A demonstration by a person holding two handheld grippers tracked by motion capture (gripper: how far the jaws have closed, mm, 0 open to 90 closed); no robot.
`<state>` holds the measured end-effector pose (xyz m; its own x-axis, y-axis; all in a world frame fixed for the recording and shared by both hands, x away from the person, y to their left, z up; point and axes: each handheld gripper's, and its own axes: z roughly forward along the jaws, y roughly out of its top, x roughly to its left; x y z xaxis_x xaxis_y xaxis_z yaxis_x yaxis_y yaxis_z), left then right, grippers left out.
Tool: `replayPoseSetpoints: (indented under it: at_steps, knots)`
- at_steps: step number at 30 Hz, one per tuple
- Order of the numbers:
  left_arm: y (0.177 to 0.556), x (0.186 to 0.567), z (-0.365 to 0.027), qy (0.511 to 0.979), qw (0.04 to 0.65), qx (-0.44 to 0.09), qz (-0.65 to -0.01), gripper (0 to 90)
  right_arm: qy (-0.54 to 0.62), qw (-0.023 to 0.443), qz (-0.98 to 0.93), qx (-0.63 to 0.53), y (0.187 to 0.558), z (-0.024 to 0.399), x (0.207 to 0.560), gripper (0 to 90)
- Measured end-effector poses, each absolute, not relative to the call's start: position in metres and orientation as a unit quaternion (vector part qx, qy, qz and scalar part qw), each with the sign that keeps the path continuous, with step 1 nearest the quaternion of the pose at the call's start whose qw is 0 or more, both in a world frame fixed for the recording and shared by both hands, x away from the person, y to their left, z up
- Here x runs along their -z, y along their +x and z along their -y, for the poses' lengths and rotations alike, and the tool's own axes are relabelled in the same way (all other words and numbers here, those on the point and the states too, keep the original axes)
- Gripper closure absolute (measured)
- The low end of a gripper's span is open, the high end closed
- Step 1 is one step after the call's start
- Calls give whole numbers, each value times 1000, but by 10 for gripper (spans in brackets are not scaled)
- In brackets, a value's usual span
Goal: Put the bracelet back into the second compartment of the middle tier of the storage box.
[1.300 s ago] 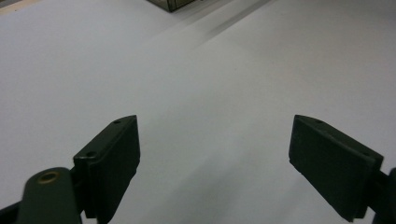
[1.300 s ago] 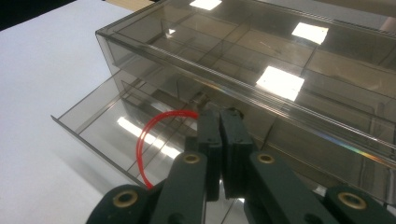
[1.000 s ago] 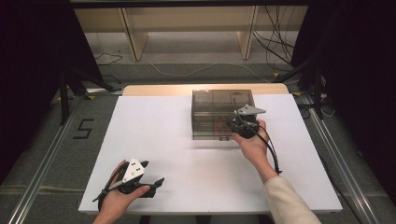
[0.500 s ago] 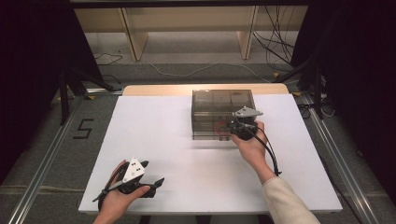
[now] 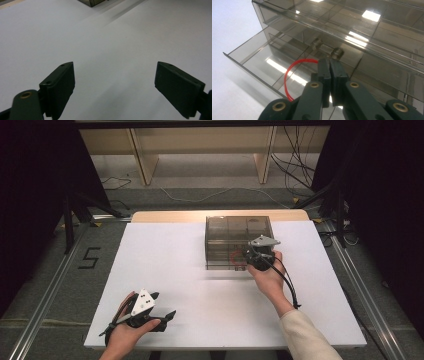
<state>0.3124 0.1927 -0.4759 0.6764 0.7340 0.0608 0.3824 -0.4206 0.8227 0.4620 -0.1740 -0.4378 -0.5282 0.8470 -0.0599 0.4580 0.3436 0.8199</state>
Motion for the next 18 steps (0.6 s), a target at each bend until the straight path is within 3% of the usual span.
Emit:
replayPoseSetpoints:
  at_steps: [18]
  knots:
    - [312,476,-193,816,416,-211,-342,164,422,248,-782,-387,466,173,443,883]
